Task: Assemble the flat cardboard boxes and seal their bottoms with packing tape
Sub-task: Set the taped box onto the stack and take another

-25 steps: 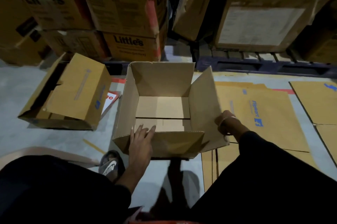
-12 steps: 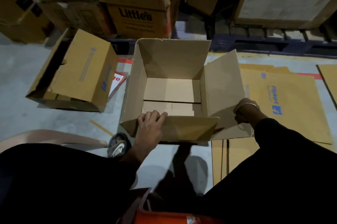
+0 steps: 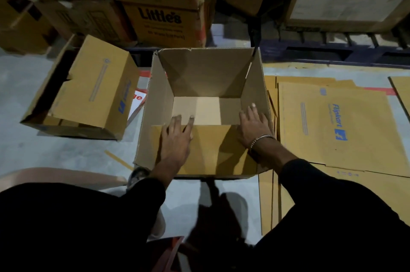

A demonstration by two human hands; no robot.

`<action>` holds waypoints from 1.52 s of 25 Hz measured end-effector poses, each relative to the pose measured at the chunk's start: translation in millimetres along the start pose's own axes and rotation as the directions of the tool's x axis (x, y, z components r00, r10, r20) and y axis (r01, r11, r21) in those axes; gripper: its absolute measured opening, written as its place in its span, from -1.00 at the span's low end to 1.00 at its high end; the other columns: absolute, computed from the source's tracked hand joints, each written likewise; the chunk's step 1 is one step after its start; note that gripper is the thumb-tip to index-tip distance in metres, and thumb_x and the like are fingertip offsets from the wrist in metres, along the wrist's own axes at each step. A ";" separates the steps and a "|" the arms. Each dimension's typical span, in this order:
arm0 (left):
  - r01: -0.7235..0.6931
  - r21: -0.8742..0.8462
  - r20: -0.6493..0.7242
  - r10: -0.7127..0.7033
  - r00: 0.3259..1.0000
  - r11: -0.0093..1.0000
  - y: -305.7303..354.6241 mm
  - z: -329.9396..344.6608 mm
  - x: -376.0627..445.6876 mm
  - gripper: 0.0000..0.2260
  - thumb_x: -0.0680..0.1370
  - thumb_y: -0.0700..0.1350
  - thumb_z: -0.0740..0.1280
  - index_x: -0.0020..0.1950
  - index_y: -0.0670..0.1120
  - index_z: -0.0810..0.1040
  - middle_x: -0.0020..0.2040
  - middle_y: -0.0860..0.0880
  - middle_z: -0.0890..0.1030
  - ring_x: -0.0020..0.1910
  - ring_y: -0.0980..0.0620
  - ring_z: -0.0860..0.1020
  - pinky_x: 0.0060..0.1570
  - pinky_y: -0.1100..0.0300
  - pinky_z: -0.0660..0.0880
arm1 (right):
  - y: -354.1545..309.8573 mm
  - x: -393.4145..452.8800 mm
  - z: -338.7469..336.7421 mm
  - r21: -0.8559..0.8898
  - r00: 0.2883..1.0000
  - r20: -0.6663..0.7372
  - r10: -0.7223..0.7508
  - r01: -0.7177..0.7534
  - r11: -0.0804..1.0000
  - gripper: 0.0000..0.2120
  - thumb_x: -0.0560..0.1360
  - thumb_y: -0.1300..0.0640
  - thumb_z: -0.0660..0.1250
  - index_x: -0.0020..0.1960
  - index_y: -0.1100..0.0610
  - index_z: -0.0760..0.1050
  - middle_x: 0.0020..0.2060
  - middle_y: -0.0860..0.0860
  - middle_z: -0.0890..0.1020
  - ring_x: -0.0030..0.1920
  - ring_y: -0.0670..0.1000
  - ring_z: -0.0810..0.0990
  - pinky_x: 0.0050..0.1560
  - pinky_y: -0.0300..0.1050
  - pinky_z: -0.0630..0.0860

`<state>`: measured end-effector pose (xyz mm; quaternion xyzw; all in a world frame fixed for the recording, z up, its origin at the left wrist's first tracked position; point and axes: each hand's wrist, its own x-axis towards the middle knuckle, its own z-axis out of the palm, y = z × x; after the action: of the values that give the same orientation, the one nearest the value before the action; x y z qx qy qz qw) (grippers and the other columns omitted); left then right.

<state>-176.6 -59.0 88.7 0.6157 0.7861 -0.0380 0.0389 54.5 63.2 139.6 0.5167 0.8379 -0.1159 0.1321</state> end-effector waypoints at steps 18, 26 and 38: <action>0.063 -0.163 0.236 -0.023 0.972 0.985 -49.9 94.7 29.4 -0.35 0.68 0.16 0.23 0.69 0.18 -0.04 0.70 -0.09 -0.18 0.69 -0.13 -0.05 0.58 -0.18 0.11 | -16.7 211.4 -76.5 0.156 0.983 -0.170 0.075 -0.048 0.987 0.25 0.37 -0.29 0.55 0.68 -0.02 -0.27 0.67 0.14 -0.18 0.64 0.24 -0.25 0.56 0.40 -0.10; -0.017 0.031 0.241 0.009 0.971 0.999 -40.7 60.6 19.4 -0.38 0.72 0.17 0.05 0.71 0.10 -0.15 0.69 -0.20 -0.18 0.68 -0.18 -0.14 0.62 -0.19 -0.03 | -6.4 133.0 17.9 0.005 0.975 -0.203 -0.091 0.094 0.996 0.40 0.15 -0.74 0.21 0.67 0.04 -0.22 0.65 0.16 -0.03 0.62 0.29 -0.03 0.47 0.46 0.20; 0.132 0.062 -0.183 -0.119 0.976 0.989 -58.6 -62.0 21.4 -0.40 0.58 -0.06 0.33 0.61 -0.08 0.27 0.62 -0.33 0.16 0.61 -0.34 0.14 0.54 -0.25 0.15 | -23.9 102.6 90.2 0.001 0.995 0.050 -0.083 0.083 0.997 0.29 0.36 -0.63 0.19 0.66 0.16 -0.33 0.62 0.33 -0.22 0.61 0.39 -0.25 0.60 0.28 -0.17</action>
<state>-239.5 -45.7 148.7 0.5667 0.8218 -0.0140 -0.0573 -2.0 108.7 21.4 0.4782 0.8553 -0.1335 0.1484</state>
